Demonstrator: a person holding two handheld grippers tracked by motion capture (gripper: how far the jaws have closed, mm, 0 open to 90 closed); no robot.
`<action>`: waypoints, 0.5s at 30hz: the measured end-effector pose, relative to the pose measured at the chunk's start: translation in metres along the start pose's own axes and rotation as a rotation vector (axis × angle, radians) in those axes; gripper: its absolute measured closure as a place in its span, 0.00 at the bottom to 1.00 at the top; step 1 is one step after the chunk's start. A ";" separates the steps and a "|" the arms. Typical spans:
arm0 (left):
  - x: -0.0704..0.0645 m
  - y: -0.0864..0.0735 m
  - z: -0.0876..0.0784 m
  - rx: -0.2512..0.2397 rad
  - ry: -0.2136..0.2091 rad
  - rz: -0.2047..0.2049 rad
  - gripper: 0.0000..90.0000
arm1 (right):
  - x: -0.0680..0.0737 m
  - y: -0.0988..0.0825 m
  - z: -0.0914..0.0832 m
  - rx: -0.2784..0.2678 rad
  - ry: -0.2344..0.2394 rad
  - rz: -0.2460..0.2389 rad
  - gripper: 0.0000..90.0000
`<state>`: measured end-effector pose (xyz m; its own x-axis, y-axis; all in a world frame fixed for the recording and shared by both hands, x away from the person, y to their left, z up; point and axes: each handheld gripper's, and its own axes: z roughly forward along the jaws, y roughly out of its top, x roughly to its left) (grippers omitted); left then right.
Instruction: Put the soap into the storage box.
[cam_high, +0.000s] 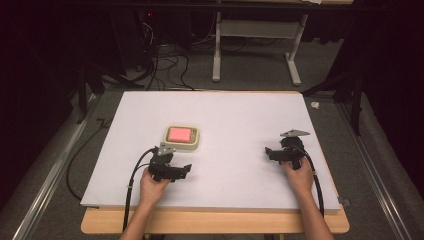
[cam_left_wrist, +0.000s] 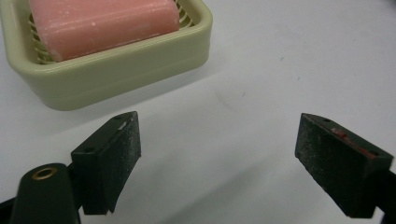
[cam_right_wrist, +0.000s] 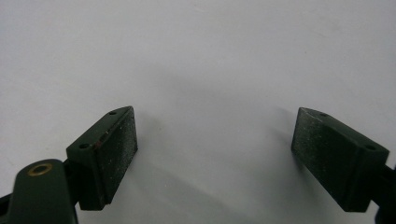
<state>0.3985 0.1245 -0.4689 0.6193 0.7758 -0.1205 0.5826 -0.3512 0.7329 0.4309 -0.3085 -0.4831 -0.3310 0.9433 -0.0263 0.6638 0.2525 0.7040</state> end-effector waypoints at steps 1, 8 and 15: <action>0.000 0.000 0.002 0.005 -0.002 0.001 0.17 | 0.000 0.000 0.000 0.000 0.000 0.000 0.17; -0.004 0.000 0.008 0.013 -0.002 0.004 0.17 | 0.000 0.000 0.000 -0.001 -0.001 0.001 0.17; -0.006 -0.001 0.014 0.022 0.003 0.008 0.17 | 0.000 0.000 0.000 -0.001 0.000 0.001 0.16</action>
<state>0.4024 0.1128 -0.4783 0.6225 0.7746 -0.1122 0.5888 -0.3690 0.7191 0.4310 -0.3085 -0.4832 -0.3304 0.9435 -0.0259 0.6630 0.2515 0.7051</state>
